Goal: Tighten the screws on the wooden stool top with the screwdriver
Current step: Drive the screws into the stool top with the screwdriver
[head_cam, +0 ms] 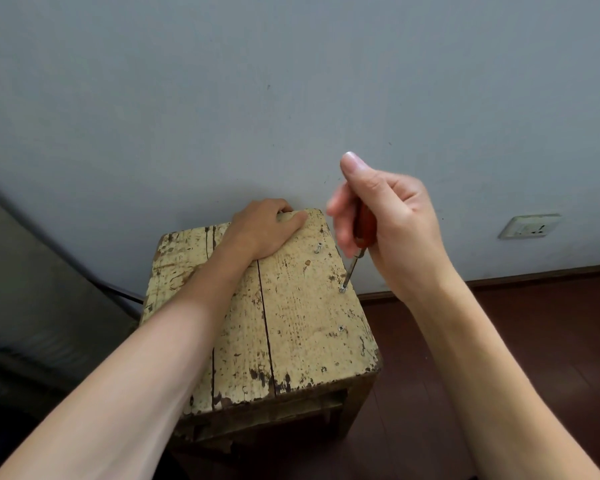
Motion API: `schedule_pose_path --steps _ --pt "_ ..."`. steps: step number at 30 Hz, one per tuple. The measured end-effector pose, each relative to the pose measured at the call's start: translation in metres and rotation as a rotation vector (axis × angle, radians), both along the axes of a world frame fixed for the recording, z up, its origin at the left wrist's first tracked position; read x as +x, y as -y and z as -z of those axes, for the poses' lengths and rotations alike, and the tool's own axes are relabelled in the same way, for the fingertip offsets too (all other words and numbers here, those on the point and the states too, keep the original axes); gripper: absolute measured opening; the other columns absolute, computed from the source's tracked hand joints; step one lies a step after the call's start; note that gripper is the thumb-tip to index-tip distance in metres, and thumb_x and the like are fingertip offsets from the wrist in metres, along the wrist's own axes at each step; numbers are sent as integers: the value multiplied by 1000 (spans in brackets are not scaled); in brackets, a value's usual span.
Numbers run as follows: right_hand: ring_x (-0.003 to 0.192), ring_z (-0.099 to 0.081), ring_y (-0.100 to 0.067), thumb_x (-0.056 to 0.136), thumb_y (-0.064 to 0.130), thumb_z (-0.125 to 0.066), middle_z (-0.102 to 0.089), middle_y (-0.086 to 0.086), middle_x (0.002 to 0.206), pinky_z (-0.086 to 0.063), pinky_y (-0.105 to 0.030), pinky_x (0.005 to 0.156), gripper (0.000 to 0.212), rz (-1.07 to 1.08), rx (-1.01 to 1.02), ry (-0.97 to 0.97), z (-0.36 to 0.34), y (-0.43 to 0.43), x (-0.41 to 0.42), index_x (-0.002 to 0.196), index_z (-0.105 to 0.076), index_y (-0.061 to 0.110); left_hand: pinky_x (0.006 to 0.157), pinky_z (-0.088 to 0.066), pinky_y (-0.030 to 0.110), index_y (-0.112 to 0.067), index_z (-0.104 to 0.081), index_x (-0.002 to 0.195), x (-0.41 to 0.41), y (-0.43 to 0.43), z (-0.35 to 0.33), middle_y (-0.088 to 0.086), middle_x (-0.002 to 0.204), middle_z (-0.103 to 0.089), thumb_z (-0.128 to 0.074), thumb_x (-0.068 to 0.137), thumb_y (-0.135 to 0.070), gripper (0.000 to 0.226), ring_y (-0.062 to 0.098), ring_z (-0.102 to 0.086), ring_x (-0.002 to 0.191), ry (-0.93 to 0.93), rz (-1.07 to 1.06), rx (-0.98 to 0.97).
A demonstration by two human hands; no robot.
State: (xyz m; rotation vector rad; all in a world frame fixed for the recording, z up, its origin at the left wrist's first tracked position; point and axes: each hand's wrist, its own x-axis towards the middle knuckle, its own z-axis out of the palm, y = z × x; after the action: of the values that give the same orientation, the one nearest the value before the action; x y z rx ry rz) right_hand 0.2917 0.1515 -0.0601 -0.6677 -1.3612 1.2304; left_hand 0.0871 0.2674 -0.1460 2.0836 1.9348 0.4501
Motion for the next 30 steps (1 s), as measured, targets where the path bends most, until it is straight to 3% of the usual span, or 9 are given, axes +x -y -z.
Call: schedule_pose_path --steps 3,8,13,15,18,20,24,27,30 --pt "43 -21 -20 111 28 -53 -33 -1 47 -20 -29 44 56 119 -33 -72 2 2 -6 56 -47 18 90 -49 40 -35 -68 115 -2 -4 3 -9 117 -70 -40 88 -78 58 21 -63 107 -12 -13 21" --pt "46 -20 -12 114 23 -50 -27 2 53 -18 -26 44 53 404 -127 -325 7 7 -18 63 -36 20 95 -50 43 -34 -68 119 -3 -6 6 -8 121 -69 -40 87 -78 61 21 -62 111 -2 -11 5" --pt "53 -40 -15 95 26 -48 -51 2 66 -27 -27 45 21 196 -102 -217 8 0 -10 84 -64 17 91 -50 40 -33 -69 118 -2 -6 6 -9 119 -70 -43 89 -76 58 21 -63 109 -3 -8 23" --pt "64 -49 -14 93 22 -47 -61 2 78 -35 -28 47 27 77 -59 -131 8 -6 -4 95 -74 19 90 -50 40 -34 -69 116 -2 -5 5 -10 117 -70 -43 89 -76 56 20 -63 107 -2 -10 23" --pt "72 -67 -18 99 21 -40 -75 -5 79 -53 -29 65 41 -73 8 -47 8 -9 1 83 -78 16 86 -50 39 -33 -65 105 -2 -5 3 -8 113 -70 -40 86 -77 54 22 -63 103 -26 7 2" --pt "55 -62 -20 101 24 -39 -69 -6 62 -52 -29 58 49 -121 -32 -81 7 -6 -1 63 -69 21 80 -45 37 -35 -65 104 -2 -4 2 -7 113 -70 -36 78 -79 60 23 -62 101 -20 3 -3" --pt "39 -25 -10 98 24 -41 -35 7 45 -22 -19 44 47 118 -69 -195 10 -1 -12 51 -45 25 88 -48 38 -34 -69 116 -2 -5 5 -10 116 -70 -43 89 -76 56 20 -63 106 -11 -12 23" --pt "45 -21 -11 97 27 -44 -27 4 52 -19 -21 45 42 411 -110 -336 14 4 -22 56 -38 23 95 -51 43 -34 -68 120 -2 -5 5 -10 119 -70 -43 90 -76 58 20 -63 109 1 -16 11" --pt "47 -25 -13 95 27 -46 -31 1 55 -21 -22 44 32 426 -123 -342 14 4 -23 64 -45 19 96 -51 44 -34 -69 119 -2 -4 4 -10 119 -70 -43 90 -76 57 20 -63 109 7 -10 14"
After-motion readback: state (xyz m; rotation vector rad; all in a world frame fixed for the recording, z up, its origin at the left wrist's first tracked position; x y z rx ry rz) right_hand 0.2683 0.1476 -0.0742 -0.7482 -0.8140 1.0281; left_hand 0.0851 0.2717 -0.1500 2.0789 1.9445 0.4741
